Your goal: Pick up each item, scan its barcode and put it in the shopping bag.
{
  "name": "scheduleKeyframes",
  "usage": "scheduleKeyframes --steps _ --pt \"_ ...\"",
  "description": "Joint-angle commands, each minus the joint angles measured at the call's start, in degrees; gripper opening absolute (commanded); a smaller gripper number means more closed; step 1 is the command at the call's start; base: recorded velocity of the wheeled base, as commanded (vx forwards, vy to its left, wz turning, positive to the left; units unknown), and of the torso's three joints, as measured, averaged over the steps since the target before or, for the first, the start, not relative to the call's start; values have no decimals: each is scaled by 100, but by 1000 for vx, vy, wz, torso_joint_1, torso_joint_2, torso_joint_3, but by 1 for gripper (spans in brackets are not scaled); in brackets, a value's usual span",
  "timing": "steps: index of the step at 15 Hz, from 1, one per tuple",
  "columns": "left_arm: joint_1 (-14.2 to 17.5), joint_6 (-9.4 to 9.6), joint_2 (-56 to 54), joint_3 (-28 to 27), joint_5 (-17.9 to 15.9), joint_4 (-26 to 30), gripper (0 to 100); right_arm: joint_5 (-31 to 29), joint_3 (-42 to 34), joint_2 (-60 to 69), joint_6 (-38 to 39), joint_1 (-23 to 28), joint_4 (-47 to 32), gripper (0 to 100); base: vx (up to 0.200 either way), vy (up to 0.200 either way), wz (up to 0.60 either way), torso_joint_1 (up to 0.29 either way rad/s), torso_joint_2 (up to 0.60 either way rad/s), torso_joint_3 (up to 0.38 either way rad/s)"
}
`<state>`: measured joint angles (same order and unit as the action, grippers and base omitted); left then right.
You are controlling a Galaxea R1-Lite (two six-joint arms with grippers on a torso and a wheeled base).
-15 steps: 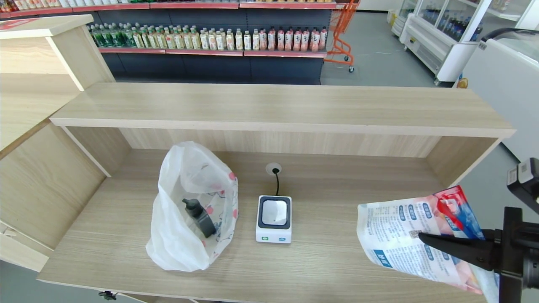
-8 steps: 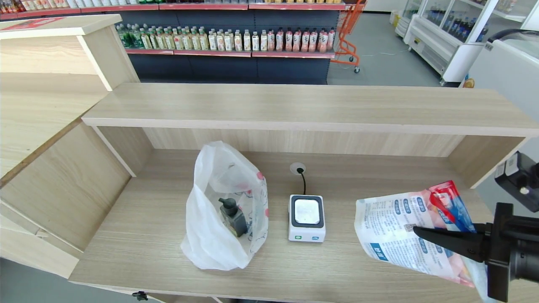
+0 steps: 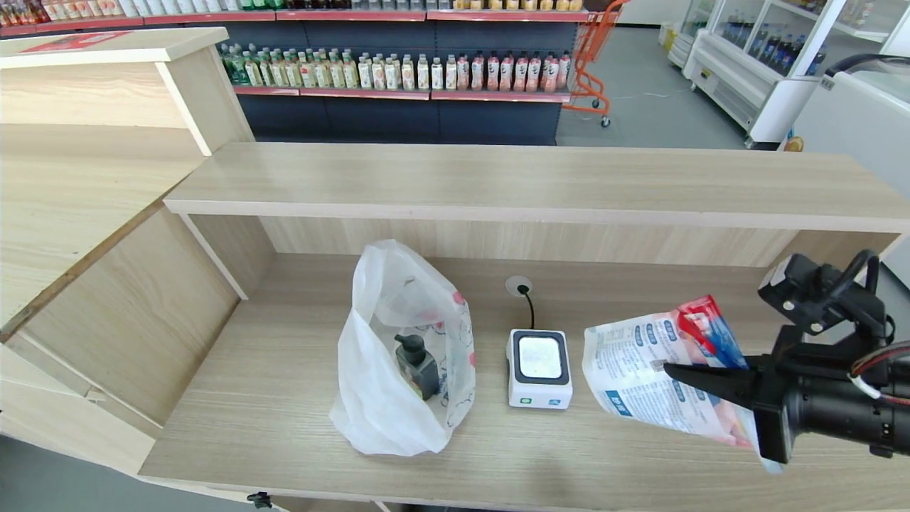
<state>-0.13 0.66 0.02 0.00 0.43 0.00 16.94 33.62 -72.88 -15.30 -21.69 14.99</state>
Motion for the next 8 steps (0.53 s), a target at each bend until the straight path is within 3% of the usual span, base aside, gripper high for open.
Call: scheduleKeyframes --steps 1,2,4,8 --pt "5 4 -2 0 1 0 100 142 153 -781 -78 51 443 0 200 0 0 -12 -17 2" --pt "5 -4 -2 0 10 0 100 222 241 -913 -78 7 443 0 200 0 0 7 7 2" --pt "5 -22 -2 0 10 0 100 318 285 -1150 -149 -46 469 0 0 0 0 0 0 0" --pt "5 -22 -2 0 10 0 100 397 145 -1519 -1072 -11 478 0 0 0 0 0 0 0"
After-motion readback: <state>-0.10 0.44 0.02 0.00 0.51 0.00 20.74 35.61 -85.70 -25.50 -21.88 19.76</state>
